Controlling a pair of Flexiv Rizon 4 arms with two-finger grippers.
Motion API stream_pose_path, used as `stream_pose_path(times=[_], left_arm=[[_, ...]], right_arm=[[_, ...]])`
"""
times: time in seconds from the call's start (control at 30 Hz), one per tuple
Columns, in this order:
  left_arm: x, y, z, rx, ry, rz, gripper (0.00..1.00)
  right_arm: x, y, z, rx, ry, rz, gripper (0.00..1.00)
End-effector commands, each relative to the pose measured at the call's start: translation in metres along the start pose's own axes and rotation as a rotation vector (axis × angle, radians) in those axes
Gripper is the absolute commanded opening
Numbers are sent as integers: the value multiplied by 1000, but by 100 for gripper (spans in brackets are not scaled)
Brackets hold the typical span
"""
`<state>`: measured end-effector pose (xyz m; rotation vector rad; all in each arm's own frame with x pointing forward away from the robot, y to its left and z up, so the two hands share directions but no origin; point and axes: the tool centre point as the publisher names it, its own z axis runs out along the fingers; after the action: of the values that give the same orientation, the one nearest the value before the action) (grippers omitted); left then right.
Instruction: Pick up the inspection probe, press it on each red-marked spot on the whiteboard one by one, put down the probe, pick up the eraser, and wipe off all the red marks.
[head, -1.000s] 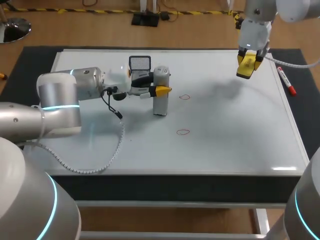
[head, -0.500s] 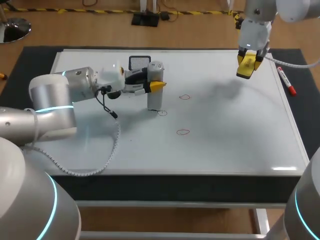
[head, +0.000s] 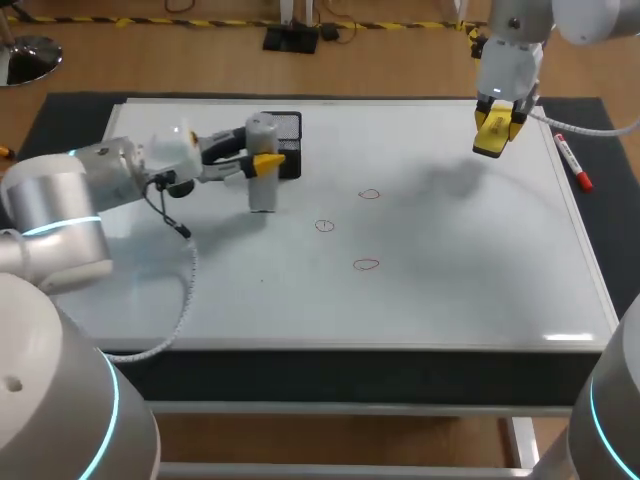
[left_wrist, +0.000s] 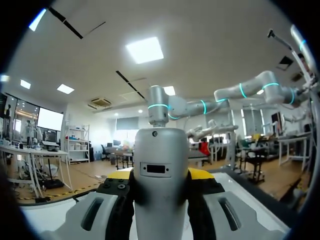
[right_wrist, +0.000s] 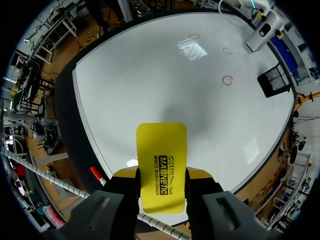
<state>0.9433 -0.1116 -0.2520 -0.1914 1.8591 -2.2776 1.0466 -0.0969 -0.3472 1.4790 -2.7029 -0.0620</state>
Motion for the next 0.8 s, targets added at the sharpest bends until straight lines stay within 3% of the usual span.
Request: stream_pose_path(times=[0.03, 0.43, 0.8], left_arm=[[1, -11, -27, 2, -35, 9, 0], [-24, -29, -73, 5, -74, 65, 0], [-46, -24, -93, 39, -103, 56, 0]], right_arm=[[1, -1, -2, 0, 3, -2, 0], [1, -1, -2, 0, 3, -2, 0], [1, -1, -2, 0, 3, -2, 0]])
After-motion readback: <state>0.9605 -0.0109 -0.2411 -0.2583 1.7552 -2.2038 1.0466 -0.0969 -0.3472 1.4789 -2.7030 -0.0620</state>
